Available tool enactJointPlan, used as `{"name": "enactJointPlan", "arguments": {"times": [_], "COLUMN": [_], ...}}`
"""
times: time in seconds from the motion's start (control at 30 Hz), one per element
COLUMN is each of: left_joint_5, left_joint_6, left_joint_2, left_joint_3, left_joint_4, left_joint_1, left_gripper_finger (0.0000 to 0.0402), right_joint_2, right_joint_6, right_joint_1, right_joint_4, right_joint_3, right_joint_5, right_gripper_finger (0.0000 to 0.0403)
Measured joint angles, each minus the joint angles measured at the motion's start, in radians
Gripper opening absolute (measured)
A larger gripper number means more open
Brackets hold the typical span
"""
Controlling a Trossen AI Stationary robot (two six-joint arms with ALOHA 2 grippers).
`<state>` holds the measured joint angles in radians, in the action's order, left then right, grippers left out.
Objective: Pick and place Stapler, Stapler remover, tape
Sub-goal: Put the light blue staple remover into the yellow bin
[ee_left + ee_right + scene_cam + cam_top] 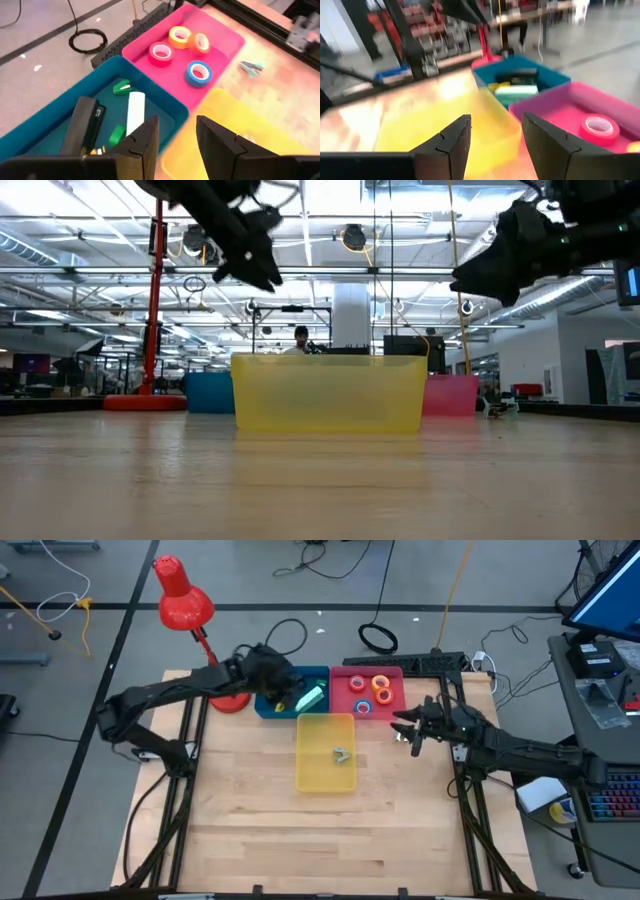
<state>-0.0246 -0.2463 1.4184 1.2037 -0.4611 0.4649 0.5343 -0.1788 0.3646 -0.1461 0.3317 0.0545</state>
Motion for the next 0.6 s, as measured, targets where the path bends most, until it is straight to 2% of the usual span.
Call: {"name": "enactJointPlan", "arguments": {"times": [0.17, 0.3, 0.43, 0.6], "left_joint_5": [-0.034, -0.040, -0.052, -0.055], "left_joint_6": [0.014, 0.028, 0.020, -0.021], "left_joint_2": [-0.108, -0.184, -0.276, -0.416], "left_joint_3": [0.000, -0.037, -0.130, -0.297], "left_joint_4": [-0.070, -0.073, -0.014, 0.109], "left_joint_1": [-0.053, -0.083, -0.102, -0.116], "left_gripper_finger": [0.0134, 0.0134, 0.0134, 0.0134], "right_joint_2": [0.091, 0.188, 0.292, 0.403], "right_joint_6": [0.025, -0.032, -0.119, -0.212], "right_joint_1": [0.000, 0.000, 0.000, 0.000], "right_joint_4": [0.322, 0.593, 0.804, 0.965], "right_joint_3": [0.199, 0.382, 0.530, 0.654], "right_joint_5": [-0.001, -0.001, 0.000, -0.001], "right_gripper_finger": [0.0169, 0.0169, 0.0169, 0.0169]}}
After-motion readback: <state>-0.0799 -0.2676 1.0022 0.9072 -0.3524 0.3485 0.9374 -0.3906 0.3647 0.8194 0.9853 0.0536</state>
